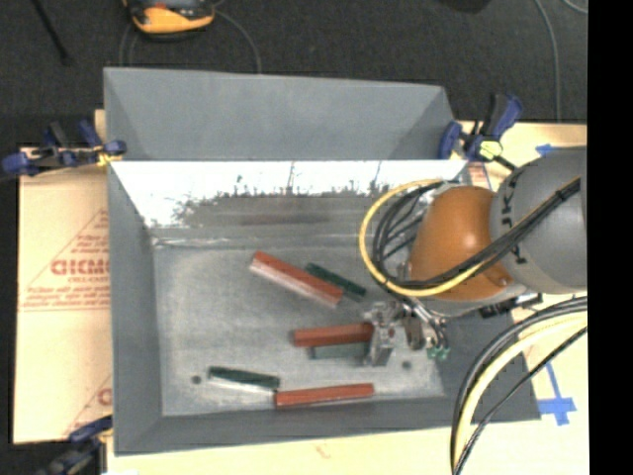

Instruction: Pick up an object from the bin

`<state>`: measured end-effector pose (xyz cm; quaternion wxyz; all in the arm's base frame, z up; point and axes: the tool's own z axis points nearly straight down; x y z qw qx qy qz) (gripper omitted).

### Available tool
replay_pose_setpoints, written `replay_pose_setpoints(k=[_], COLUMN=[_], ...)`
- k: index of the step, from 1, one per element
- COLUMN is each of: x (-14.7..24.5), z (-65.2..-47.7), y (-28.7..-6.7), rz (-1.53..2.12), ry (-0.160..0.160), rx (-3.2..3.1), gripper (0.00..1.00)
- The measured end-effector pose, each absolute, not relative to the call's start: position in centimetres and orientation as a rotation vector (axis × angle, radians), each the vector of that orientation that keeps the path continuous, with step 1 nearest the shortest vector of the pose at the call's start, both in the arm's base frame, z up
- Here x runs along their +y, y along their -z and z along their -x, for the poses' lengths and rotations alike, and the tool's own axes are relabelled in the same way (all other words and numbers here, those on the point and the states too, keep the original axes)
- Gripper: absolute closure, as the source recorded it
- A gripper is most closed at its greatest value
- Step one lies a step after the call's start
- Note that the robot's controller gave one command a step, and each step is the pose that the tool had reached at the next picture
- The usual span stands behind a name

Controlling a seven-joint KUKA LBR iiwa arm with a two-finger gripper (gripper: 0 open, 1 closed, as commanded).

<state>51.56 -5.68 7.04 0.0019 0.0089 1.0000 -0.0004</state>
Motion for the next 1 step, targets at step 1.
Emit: replay_pose_setpoints(k=[1], x=[-4.52], z=[-50.85], y=[-20.56], rz=[0.079], ry=[0.002], rx=[3.138], gripper=[1.0])
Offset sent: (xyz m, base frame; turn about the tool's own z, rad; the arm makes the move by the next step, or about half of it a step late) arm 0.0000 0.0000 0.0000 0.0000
